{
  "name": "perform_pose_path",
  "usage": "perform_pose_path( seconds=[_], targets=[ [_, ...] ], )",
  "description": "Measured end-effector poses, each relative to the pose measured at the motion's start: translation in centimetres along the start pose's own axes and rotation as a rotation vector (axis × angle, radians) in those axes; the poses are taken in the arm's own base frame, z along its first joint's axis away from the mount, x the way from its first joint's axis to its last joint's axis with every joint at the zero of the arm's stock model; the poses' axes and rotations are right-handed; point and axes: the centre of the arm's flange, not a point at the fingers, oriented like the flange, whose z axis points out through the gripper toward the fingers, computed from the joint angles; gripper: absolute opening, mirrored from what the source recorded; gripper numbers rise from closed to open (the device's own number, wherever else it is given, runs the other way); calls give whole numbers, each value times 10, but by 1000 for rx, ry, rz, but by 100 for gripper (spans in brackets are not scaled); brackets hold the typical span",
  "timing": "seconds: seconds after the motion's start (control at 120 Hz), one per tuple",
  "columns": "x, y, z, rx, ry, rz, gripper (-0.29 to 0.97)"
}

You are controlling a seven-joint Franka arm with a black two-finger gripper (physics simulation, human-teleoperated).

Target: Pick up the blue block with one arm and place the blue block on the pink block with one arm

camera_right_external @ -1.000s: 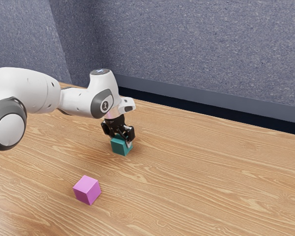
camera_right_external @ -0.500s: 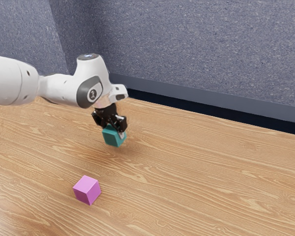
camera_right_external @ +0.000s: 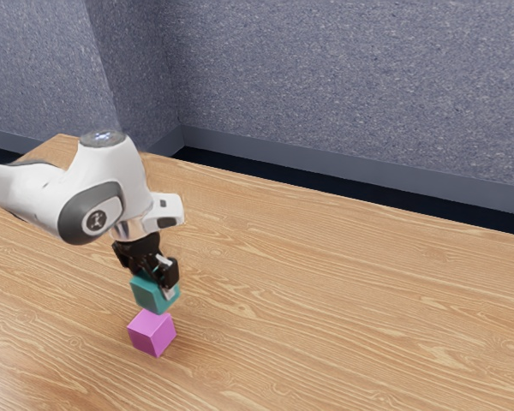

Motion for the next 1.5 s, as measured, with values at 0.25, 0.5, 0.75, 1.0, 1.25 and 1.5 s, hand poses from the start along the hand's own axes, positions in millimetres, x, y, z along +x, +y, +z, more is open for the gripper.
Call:
perform_pose_path(
  seconds=[0.25,0.5,0.75,1.0,1.25,1.5],
  targets=[
    [-35,-4,-2,-10,7,-31,37],
    [-53,-2,4,-11,-6,-45,37],
    [-51,0,5,9,8,-30,37],
    [-41,-14,23,17,-3,-69,37],
    [-32,-13,32,19,16,-72,37],
    [-30,-14,31,18,32,-79,37]
  ],
)
